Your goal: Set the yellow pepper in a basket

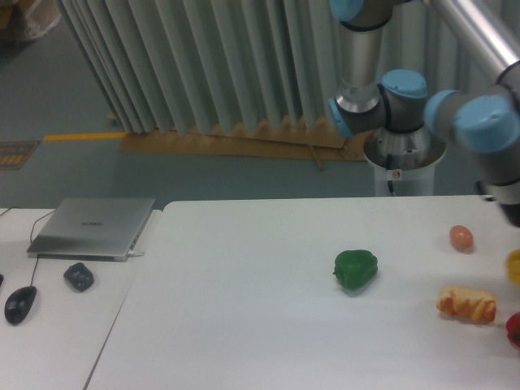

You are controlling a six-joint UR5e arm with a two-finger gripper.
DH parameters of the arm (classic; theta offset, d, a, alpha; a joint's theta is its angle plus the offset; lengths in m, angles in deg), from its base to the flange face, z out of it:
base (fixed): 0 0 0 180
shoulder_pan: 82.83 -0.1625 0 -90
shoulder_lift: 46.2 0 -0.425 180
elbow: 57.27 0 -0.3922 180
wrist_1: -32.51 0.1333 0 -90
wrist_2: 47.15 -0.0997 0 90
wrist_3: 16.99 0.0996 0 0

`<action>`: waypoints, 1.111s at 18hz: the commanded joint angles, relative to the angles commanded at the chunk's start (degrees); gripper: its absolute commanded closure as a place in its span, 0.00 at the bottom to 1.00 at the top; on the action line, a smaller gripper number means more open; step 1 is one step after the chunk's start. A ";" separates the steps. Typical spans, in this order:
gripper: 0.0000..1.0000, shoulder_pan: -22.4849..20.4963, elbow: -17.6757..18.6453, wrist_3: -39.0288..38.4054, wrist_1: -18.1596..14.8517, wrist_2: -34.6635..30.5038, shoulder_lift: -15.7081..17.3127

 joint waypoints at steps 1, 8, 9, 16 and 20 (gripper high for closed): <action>0.48 -1.32 -1.05 1.58 1.14 0.09 -1.58; 0.47 -3.62 -7.48 4.06 6.77 0.09 -12.49; 0.47 -3.62 -7.39 3.89 7.47 0.26 -13.11; 0.05 -3.18 -5.55 -0.77 7.39 2.72 -12.24; 0.00 -3.35 -3.44 -1.12 7.04 5.61 -9.60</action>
